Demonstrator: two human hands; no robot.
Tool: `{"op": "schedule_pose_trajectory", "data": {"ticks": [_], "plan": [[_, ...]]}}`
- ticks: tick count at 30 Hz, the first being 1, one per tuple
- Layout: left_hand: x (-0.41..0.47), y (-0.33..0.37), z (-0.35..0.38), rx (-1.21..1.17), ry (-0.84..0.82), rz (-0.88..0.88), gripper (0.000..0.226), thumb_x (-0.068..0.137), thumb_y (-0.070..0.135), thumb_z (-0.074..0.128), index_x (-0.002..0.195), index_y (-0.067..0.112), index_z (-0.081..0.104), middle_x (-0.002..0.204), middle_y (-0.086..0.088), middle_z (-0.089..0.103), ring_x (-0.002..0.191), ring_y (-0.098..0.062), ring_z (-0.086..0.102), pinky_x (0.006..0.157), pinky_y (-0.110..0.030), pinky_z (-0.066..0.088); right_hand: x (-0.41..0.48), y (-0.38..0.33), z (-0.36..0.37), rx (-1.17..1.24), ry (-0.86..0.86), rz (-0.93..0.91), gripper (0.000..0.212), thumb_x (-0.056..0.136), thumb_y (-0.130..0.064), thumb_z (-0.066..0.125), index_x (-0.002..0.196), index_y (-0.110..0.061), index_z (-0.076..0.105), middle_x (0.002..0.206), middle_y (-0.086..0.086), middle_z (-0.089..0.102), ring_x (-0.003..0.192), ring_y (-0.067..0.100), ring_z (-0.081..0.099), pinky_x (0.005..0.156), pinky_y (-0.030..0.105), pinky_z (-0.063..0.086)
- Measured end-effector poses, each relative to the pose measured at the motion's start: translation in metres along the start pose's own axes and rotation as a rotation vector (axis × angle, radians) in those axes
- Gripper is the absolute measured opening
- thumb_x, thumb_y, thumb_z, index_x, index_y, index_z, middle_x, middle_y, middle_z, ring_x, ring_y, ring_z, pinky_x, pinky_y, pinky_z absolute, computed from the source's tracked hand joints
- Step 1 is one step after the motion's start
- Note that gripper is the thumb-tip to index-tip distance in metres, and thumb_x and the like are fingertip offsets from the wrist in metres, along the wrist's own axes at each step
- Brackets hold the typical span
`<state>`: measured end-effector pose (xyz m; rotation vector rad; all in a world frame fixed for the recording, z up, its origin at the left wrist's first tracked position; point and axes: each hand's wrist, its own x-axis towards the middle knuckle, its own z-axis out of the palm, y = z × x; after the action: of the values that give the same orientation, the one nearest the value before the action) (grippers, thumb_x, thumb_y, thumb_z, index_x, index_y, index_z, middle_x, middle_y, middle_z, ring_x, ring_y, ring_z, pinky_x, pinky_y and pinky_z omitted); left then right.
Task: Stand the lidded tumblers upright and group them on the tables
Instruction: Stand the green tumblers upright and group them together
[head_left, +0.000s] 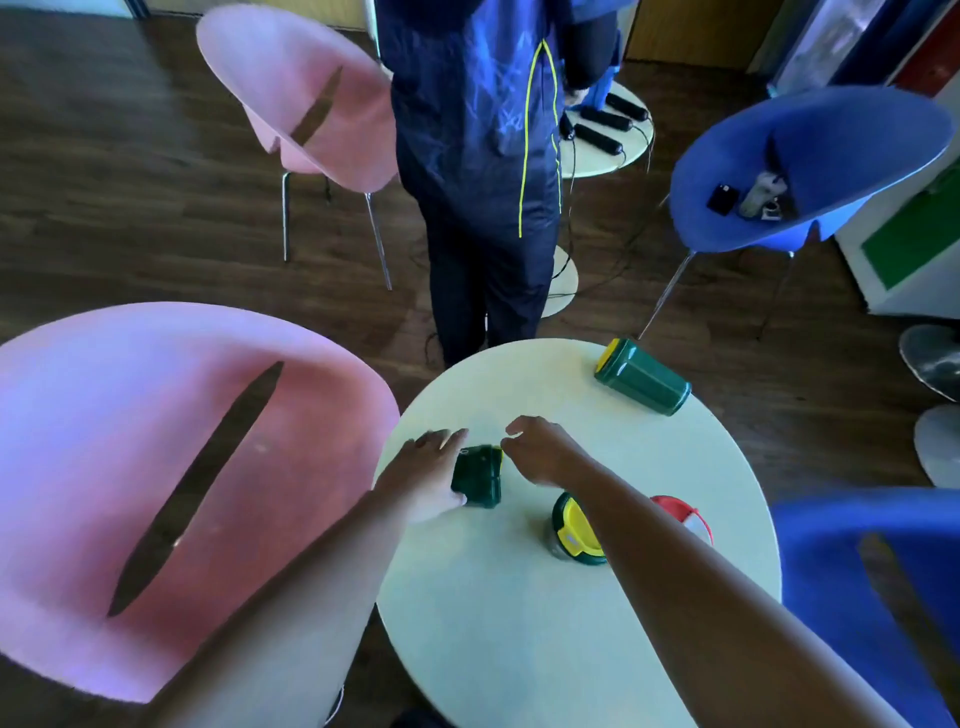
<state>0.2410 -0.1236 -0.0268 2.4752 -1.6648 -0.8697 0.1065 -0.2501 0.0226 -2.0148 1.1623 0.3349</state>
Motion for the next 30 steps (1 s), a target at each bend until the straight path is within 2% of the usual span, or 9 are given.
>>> {"op": "schedule_pose_trajectory", "data": {"ticks": [3, 7, 9, 12, 16, 19, 22, 25, 30], "plan": [[0.009, -0.006, 0.010, 0.067, -0.027, 0.059, 0.095, 0.077, 0.043, 0.072, 0.155, 0.018, 0.023, 0.155, -0.006, 0.038, 0.142, -0.027, 0.036, 0.113, -0.040, 0.031, 0.006, -0.003, 0.013, -0.114, -0.059, 0.080, 0.038, 0.097, -0.023, 0.044, 0.130, -0.008, 0.056, 0.130, 0.017, 0.061, 0.114, 0.034, 0.061, 0.093, 0.036, 0.051], [0.014, -0.013, 0.024, 0.079, -0.063, 0.106, 0.097, 0.070, 0.050, 0.074, 0.151, 0.021, 0.028, 0.147, -0.005, 0.047, 0.130, -0.029, 0.049, 0.107, -0.040, 0.039, 0.011, -0.002, 0.026, -0.123, -0.093, 0.127, 0.030, 0.094, -0.016, 0.045, 0.118, -0.007, 0.061, 0.118, 0.017, 0.066, 0.101, 0.034, 0.066, 0.075, 0.032, 0.051], [0.017, -0.016, 0.026, 0.049, -0.055, 0.106, 0.095, 0.070, 0.049, 0.076, 0.149, 0.021, 0.031, 0.141, -0.005, 0.049, 0.125, -0.030, 0.051, 0.101, -0.040, 0.044, 0.011, -0.001, 0.027, -0.084, -0.066, 0.122, 0.033, 0.095, -0.020, 0.044, 0.121, -0.010, 0.061, 0.120, 0.015, 0.066, 0.103, 0.034, 0.065, 0.080, 0.034, 0.052], [0.019, -0.017, 0.020, -0.075, -0.039, 0.093, 0.090, 0.069, 0.045, 0.080, 0.144, 0.022, 0.036, 0.137, -0.003, 0.048, 0.122, -0.028, 0.050, 0.097, -0.039, 0.047, 0.007, -0.001, 0.022, 0.039, -0.007, 0.092, 0.033, 0.096, -0.022, 0.045, 0.123, -0.015, 0.063, 0.118, 0.014, 0.067, 0.096, 0.030, 0.064, 0.077, 0.032, 0.051], [0.024, -0.011, 0.005, -0.361, 0.012, 0.107, 0.094, 0.064, 0.037, 0.087, 0.142, 0.020, 0.038, 0.132, 0.000, 0.043, 0.120, -0.019, 0.052, 0.101, -0.033, 0.045, 0.003, 0.003, 0.003, 0.291, 0.128, 0.064, 0.023, 0.094, -0.017, 0.048, 0.100, -0.024, 0.068, 0.107, 0.006, 0.073, 0.093, 0.027, 0.066, 0.074, 0.031, 0.049], [0.031, 0.003, -0.010, -0.493, 0.074, 0.147, 0.091, 0.063, 0.030, 0.090, 0.140, 0.019, 0.043, 0.128, 0.005, 0.037, 0.117, -0.011, 0.051, 0.100, -0.025, 0.042, 0.003, 0.015, -0.018, 0.367, 0.224, 0.071, 0.024, 0.094, -0.023, 0.055, 0.115, -0.018, 0.065, 0.110, 0.005, 0.071, 0.100, 0.026, 0.064, 0.080, 0.030, 0.049], [0.038, 0.023, -0.025, -0.559, 0.131, 0.218, 0.090, 0.057, 0.040, 0.087, 0.135, 0.019, 0.049, 0.117, 0.012, 0.043, 0.119, -0.007, 0.042, 0.096, -0.019, 0.035, 0.000, 0.032, -0.040, 0.516, 0.120, 0.109, 0.033, 0.095, -0.030, 0.060, 0.124, -0.015, 0.061, 0.113, 0.006, 0.069, 0.103, 0.026, 0.064, 0.084, 0.035, 0.053], [0.048, 0.040, -0.029, -0.609, 0.142, 0.238, 0.089, 0.055, 0.044, 0.089, 0.133, 0.022, 0.051, 0.114, 0.011, 0.046, 0.115, -0.012, 0.046, 0.097, -0.025, 0.040, -0.004, 0.046, -0.056, 0.710, -0.003, 0.109, 0.029, 0.096, -0.032, 0.059, 0.116, -0.011, 0.066, 0.109, 0.010, 0.071, 0.088, 0.022, 0.067, 0.081, 0.038, 0.057], [0.052, 0.063, -0.035, -0.858, -0.038, 0.213, 0.081, 0.060, 0.028, 0.091, 0.130, 0.027, 0.050, 0.121, 0.000, 0.063, 0.107, -0.018, 0.064, 0.092, -0.037, 0.057, -0.006, 0.067, -0.075, 0.724, 0.037, 0.071, 0.021, 0.093, -0.027, 0.065, 0.103, -0.009, 0.070, 0.092, 0.010, 0.073, 0.064, 0.019, 0.066, 0.069, 0.031, 0.058]]}}
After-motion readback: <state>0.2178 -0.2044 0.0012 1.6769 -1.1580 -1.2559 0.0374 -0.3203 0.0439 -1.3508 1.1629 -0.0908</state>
